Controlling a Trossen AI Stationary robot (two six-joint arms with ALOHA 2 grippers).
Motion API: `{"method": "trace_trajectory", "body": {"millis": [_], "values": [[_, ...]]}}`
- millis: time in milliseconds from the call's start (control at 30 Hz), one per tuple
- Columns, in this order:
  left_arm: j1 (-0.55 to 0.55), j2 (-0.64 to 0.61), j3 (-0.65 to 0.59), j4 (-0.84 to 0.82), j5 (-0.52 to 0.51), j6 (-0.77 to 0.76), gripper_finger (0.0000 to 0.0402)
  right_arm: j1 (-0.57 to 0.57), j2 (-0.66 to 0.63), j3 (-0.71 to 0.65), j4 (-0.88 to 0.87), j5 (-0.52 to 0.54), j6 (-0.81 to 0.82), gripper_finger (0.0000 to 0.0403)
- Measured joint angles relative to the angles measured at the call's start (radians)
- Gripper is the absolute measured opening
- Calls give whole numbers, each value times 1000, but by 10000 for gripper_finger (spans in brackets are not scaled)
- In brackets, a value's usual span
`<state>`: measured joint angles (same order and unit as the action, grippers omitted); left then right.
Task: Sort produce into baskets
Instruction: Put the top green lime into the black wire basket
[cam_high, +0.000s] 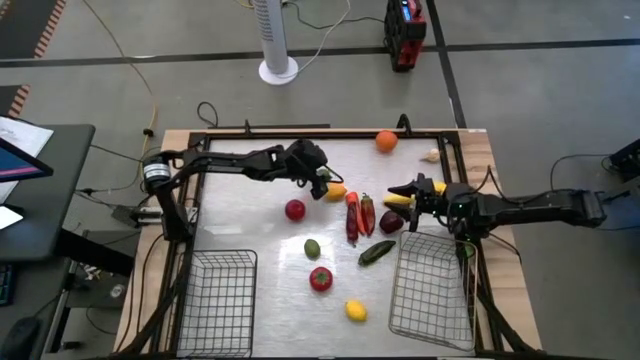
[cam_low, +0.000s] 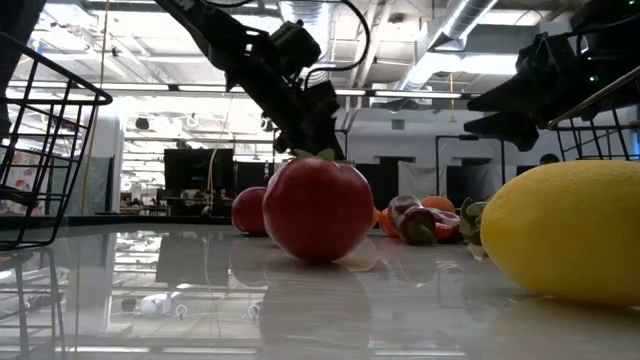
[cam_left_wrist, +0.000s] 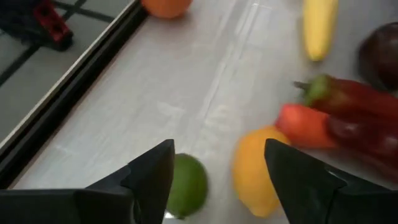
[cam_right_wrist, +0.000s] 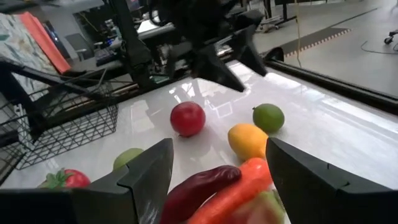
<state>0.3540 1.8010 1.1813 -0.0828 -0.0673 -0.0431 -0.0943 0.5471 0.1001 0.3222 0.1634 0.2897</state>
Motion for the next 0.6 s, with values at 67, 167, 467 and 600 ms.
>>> {"method": "trace_trajectory", "body": {"millis": [67,167,467,600], "values": [[13,23,16,-4,-6,-9,259,19,12,0,7,22,0,285],[30,64,38,-4,7,-13,285,47,25,0,8,53,-3,285],[87,150,57,3,-1,-9,306,75,29,0,10,76,-29,285],[93,164,40,30,22,-12,301,75,30,0,7,75,-29,285]]}}
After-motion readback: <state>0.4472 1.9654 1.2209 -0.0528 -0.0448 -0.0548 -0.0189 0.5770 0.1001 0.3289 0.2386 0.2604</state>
